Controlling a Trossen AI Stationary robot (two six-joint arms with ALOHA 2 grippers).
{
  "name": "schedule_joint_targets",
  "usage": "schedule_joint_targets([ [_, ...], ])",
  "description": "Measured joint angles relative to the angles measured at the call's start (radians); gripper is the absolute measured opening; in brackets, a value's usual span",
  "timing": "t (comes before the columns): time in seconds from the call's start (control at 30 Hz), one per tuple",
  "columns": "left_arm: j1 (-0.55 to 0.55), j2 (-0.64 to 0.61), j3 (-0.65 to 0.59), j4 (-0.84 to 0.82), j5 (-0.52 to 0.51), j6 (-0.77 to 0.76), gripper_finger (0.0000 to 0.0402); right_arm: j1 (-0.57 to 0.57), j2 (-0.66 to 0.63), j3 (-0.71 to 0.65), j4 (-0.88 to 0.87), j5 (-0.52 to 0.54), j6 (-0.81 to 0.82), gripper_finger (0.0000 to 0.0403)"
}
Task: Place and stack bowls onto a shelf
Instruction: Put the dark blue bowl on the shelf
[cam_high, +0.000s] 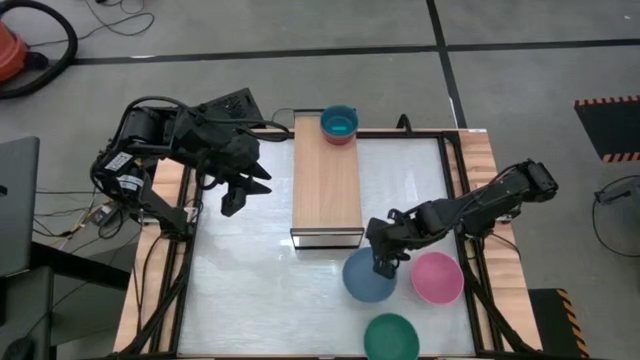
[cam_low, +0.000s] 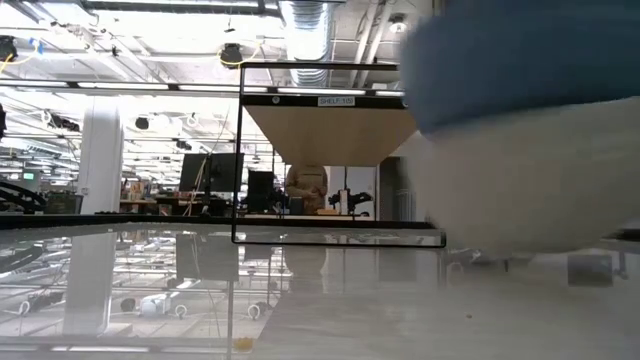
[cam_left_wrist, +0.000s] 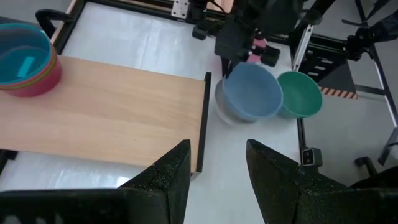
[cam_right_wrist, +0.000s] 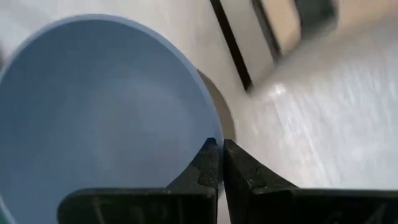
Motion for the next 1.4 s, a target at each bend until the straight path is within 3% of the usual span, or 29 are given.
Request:
schedule_joint_targets([
  [0.27, 0.0, 0.0, 0.0, 0.0, 0.005, 0.005, 0.0139, -0.009, -0.052, 0.012, -0.024, -0.013, 0.02, 0.0027],
  [0.4, -0.012, 0.0, 0.0, 0.002, 0.004, 0.129, 0.0139, -0.015, -0.105, 0.066, -0.039, -0.087, 0.026, 0.0027],
  [0.6, -0.029, 0.015, 0.0, 0.061, -0.002, 0.345, 0.0139, -0.059, -0.172, 0.221, -0.056, -0.108, -0.034, 0.0027],
  [0.77, -0.057, 0.039, -0.006, 0.087, -0.09, 0.602, 0.0143, -0.146, -0.167, 0.352, -0.075, -0.108, -0.15, 0.0027],
  [0.97, -0.115, 0.078, -0.033, 0.134, -0.212, 0.885, 0.0181, -0.264, -0.129, 0.408, -0.132, -0.108, -0.277, 0.0027],
  [1.23, -0.18, 0.18, -0.034, 0.123, -0.393, 1.096, 0.0252, -0.408, -0.046, 0.411, -0.158, -0.159, -0.382, 0.0027],
  [1.4, -0.192, 0.245, -0.034, 0.111, -0.495, 1.203, 0.0269, -0.45, 0.008, 0.444, -0.173, -0.207, -0.437, 0.0027],
])
